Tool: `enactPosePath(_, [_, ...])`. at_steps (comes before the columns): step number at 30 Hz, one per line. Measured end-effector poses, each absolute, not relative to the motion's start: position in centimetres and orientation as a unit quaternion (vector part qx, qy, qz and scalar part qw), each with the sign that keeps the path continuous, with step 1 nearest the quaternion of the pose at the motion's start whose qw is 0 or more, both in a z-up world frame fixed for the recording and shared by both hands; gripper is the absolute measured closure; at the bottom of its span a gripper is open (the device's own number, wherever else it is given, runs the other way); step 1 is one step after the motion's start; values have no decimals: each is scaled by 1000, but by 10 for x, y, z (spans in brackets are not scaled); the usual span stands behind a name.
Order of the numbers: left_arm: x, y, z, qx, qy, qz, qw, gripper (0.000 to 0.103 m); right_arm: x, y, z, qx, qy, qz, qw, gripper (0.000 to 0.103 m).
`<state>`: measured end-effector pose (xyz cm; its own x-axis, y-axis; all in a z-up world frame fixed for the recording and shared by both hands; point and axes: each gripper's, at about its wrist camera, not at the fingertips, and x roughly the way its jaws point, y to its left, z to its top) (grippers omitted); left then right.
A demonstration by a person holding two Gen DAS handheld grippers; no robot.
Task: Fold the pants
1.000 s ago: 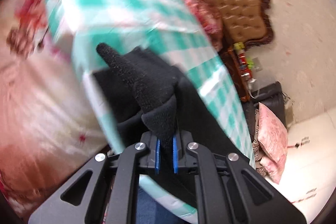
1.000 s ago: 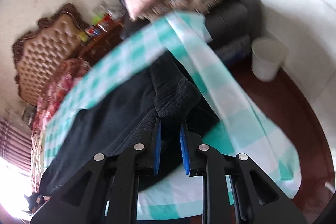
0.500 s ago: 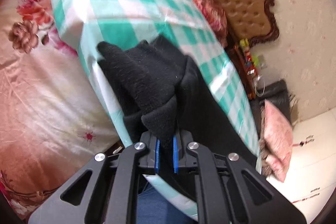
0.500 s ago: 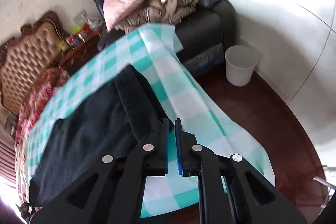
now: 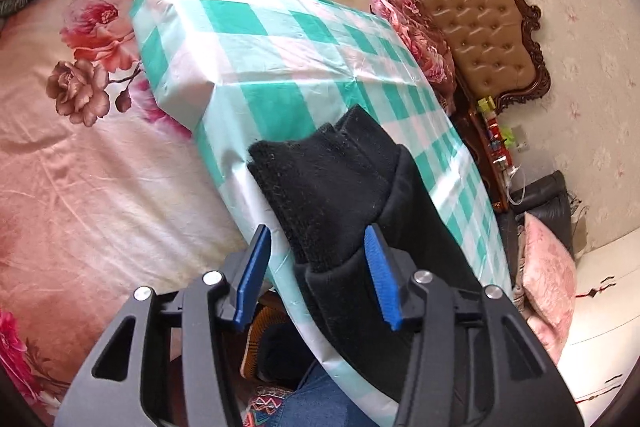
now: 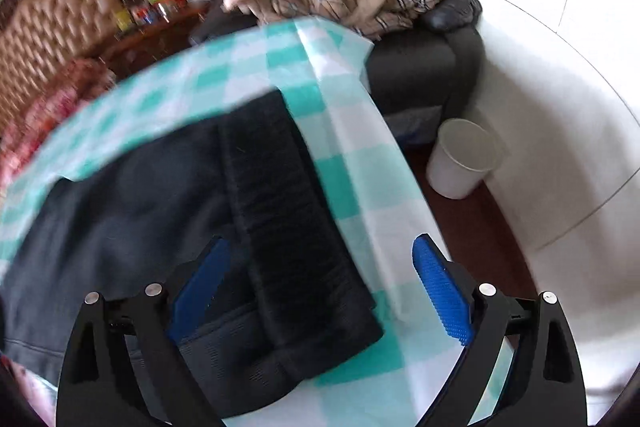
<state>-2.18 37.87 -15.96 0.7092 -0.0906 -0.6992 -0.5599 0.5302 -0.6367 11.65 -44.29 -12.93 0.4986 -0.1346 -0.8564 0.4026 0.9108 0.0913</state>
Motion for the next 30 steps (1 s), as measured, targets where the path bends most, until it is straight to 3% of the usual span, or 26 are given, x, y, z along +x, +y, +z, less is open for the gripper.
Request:
enactPosePath(3, [-23,384,-158,-474,338,136,802,53,124,-447,-142,164,486,-132,848,13])
enactPosePath(5, [-19,385,-160,-479,343,125,798,52,127,-446,-143,182,489,-100,847,35])
enactPosePath(6, [-17,384,-162,-481,349,122,795,52,127,-445,-141,181,489,-108,846,37])
enactPosePath(8, [-13,382,-167,-486,354,113,791,53,124,-439,-134,154,487,-117,852,56])
enactPosePath(9, [-6,380,-169,-476,363,111,793,60,123,-438,-132,151,487,-120,852,60])
enactPosePath(10, [-2,378,-169,-462,371,114,798,76,121,-437,-130,149,487,-123,852,66])
enactPosePath(11, [7,375,-167,-438,380,118,806,77,118,-437,-127,145,486,-128,852,71])
enactPosePath(17, [59,364,-151,-357,394,94,841,80,87,-441,-125,162,480,-158,848,77])
enactPosePath(20, [73,371,-158,-359,407,106,833,54,67,-444,-126,174,475,-169,846,77])
enactPosePath(22, [70,375,-152,-370,391,104,836,54,63,-442,-126,167,476,-171,846,76])
enactPosePath(23, [71,373,-147,-362,392,102,840,56,62,-441,-126,166,476,-172,846,76])
enactPosePath(27, [83,366,-136,-310,413,113,849,96,70,-439,-129,162,482,-185,841,73])
enactPosePath(30, [92,360,-123,-267,415,115,862,98,71,-439,-129,159,483,-189,840,72])
